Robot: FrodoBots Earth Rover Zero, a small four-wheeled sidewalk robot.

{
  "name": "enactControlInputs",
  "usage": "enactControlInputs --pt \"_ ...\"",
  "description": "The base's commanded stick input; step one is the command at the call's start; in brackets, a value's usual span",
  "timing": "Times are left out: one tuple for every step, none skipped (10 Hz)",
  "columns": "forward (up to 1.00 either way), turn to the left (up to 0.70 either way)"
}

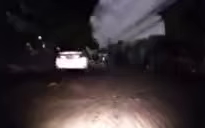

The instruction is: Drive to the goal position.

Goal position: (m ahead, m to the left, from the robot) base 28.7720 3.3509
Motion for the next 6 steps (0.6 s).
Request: enactControlInputs --pt "0.5 0.0" --pt "0.5 0.0" --pt "0.5 0.0" --pt "0.5 0.0" --pt "0.5 0.0" --pt "0.5 0.0"
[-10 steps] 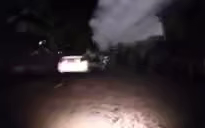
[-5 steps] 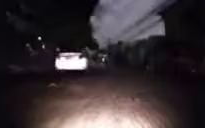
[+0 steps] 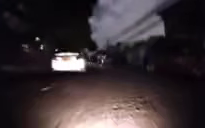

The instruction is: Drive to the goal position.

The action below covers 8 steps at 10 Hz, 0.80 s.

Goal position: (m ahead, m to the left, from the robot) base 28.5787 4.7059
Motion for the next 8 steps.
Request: enactControlInputs --pt "0.5 0.0" --pt "0.5 0.0" --pt "0.5 0.0" --pt "0.64 0.0" --pt "0.7 0.0" --pt "0.7 0.0" --pt "0.7 0.0" --pt "0.7 0.0"
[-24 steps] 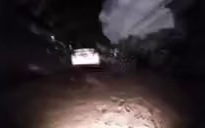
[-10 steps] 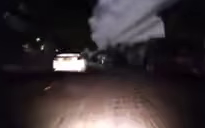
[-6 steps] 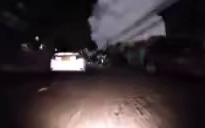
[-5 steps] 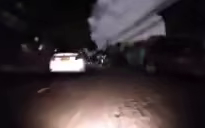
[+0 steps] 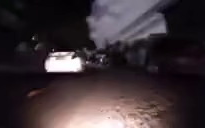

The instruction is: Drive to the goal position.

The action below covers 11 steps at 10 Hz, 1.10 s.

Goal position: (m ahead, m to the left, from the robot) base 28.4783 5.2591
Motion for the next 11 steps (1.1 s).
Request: enactControlInputs --pt "0.7 0.0" --pt "0.7 0.0" --pt "0.7 0.0" --pt "0.7 0.0" --pt "0.7 0.0" --pt "0.7 0.02" --pt "0.7 0.2" --pt "0.7 0.0" --pt "0.7 0.0" --pt "0.03 0.0" --pt "0.0 0.0"
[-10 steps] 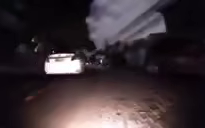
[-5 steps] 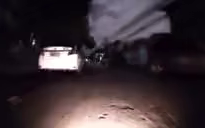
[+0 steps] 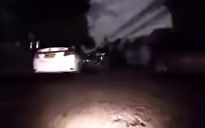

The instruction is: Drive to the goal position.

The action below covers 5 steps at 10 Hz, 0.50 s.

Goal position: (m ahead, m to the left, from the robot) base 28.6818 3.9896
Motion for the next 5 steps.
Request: enactControlInputs --pt "0.0 0.0" --pt "0.0 0.0" --pt "0.0 0.0" --pt "0.29 0.0" --pt "0.7 0.02"
